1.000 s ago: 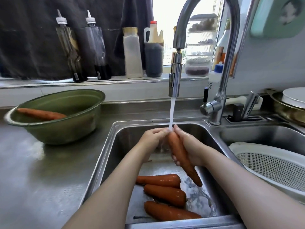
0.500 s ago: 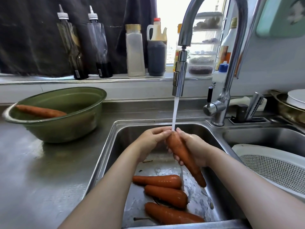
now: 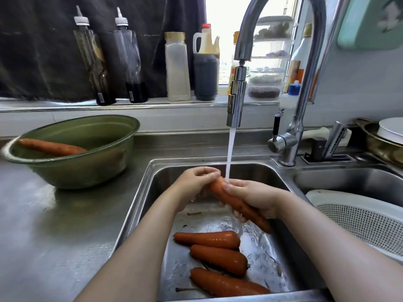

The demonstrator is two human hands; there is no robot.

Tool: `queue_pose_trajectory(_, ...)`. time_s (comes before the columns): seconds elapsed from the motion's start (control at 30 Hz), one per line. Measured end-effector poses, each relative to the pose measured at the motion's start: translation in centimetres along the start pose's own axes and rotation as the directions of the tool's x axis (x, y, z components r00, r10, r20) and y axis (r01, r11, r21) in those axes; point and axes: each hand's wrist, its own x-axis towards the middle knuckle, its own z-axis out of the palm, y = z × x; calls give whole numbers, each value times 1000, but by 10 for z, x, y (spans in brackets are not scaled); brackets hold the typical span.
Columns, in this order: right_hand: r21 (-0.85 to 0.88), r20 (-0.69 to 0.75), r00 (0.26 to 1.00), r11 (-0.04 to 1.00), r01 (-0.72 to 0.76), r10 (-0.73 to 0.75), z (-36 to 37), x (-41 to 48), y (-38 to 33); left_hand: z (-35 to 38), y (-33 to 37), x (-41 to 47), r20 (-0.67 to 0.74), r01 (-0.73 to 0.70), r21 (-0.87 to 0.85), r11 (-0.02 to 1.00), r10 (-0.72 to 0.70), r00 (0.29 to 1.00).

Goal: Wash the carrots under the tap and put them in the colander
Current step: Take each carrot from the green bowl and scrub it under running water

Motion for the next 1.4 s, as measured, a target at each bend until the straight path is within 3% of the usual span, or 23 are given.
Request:
queue_pose_trajectory(0.1,-64,-45,998,997,-40,37,3,3,1,-5,0,-5,119,-2,140,990,-14,993)
queue_pose_trajectory(0.23,66,-35,999,997,32,-29,1,6,-3,-10,2,-3,37,-21,47,999,20,999)
queue_pose_trajectory(0.33,20,32,996,997,81,-81,-4,4,-4,-14,0,-1,-20,-19,-34,999,18,1000)
queue_pose_trajectory(0.47,-210,-158,987,978,-2,-32,-2,3,-5,-13,-1,0,-86,5,-19,1000,-6,996)
queue_pose_trajectory(0.57,-306,-247,967,952,-17,-62,0,5,-3,-11,-3,-2,20,75,30,997,-75,997)
queue_pose_trajectory(0.67,-287,-256,965,958,-19,-58,2,3,-2,-10,-3,-4,93,95,24,995,-97,991)
queue_pose_trajectory(0.8,-130,-163,983,990,59,-80,-4,4,-3,-9,0,1,-104,42,-32,999,-45,994)
queue_pose_trajectory(0.9,-136,-114,987,986,95,-111,-8,8,-1,-9,-2,4,-247,44,-63,997,-59,967)
queue_pose_trajectory(1.0,-210,-245,962,975,67,-119,-4,11,0,-14,-6,3,-234,97,62,993,-80,969)
queue_pose_trajectory(1.1,-311,-396,907,950,14,-143,2,14,2,-21,-9,1,-93,125,263,957,-104,990)
queue_pose_trajectory(1.17,-334,-440,885,943,-2,-154,3,16,6,-23,-9,-1,-37,119,304,945,-113,993)
queue_pose_trajectory(1.3,-212,-466,875,977,32,-130,1,21,6,-20,-7,0,-207,119,268,956,-64,976)
queue_pose_trajectory(1.4,85,-376,918,982,170,-126,0,19,-1,-22,-10,6,-358,205,284,937,-95,929)
